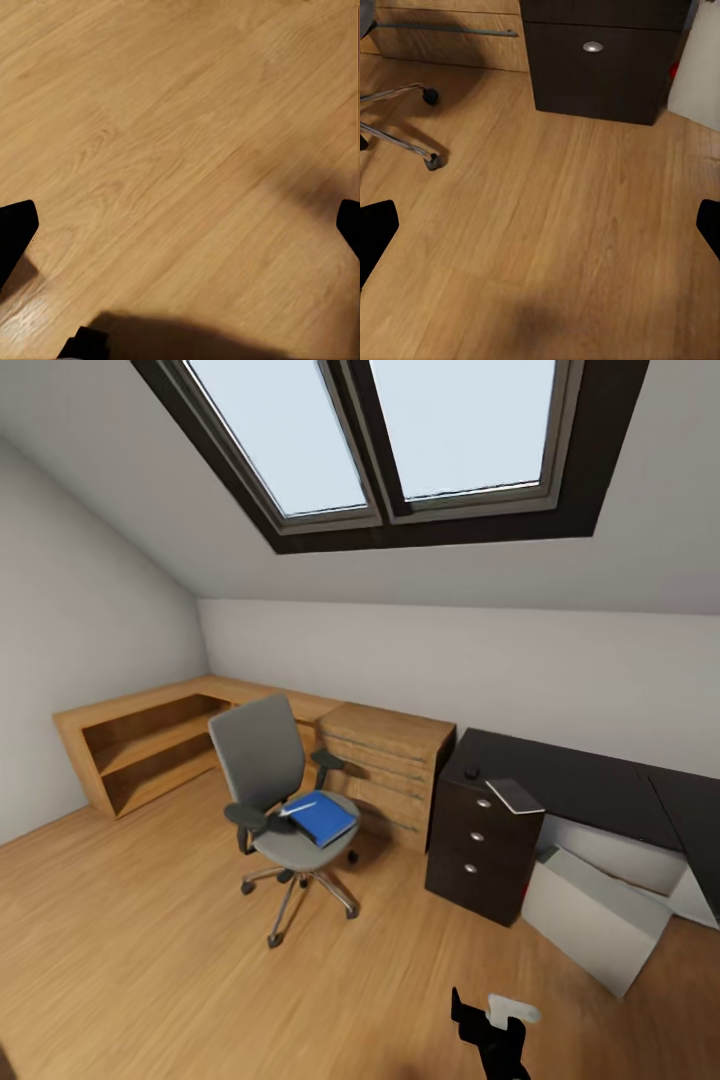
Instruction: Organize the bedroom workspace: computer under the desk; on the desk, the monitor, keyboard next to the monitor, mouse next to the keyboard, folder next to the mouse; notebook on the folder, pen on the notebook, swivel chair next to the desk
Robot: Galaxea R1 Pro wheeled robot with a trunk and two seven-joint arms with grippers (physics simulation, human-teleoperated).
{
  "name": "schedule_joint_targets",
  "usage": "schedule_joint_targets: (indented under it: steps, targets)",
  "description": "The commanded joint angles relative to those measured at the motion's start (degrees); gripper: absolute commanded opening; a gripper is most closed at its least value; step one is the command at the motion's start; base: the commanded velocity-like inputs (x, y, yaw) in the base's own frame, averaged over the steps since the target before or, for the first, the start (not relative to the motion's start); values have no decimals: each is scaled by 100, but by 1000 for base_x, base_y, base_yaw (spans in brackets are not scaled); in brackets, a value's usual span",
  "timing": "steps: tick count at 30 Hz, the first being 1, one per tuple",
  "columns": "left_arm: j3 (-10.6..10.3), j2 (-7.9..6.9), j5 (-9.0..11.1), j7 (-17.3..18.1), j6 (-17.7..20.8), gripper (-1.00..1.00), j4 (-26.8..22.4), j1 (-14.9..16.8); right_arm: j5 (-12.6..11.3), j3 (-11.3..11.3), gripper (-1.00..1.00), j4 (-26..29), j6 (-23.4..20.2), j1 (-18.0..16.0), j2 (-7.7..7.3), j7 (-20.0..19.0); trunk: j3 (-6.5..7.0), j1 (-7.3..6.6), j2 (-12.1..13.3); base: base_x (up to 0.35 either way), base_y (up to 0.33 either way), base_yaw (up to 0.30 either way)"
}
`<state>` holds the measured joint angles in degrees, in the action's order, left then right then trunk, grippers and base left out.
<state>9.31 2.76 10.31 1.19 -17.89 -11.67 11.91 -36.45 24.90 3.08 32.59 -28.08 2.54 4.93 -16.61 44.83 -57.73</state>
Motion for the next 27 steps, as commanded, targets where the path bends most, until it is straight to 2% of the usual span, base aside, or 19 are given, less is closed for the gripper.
schedule_joint_targets:
  steps: [1,3,9,27]
  targets:
    - [11,1,34,13,-87,100,26,4,-1,49,100,0,8,-4,1,52,12,-19,38,336,-28,1]
    - [11,-5,36,14,-243,100,84,4,-2,49,100,0,9,-4,1,52,48,-63,118,336,-53,1]
    - [10,-32,40,25,-391,100,315,4,-2,47,100,0,10,-4,0,52,156,-195,358,336,-73,0]
    - [10,-81,41,30,-451,100,454,4,5,57,100,0,10,-4,8,52,480,-590,1080,336,-37,0]
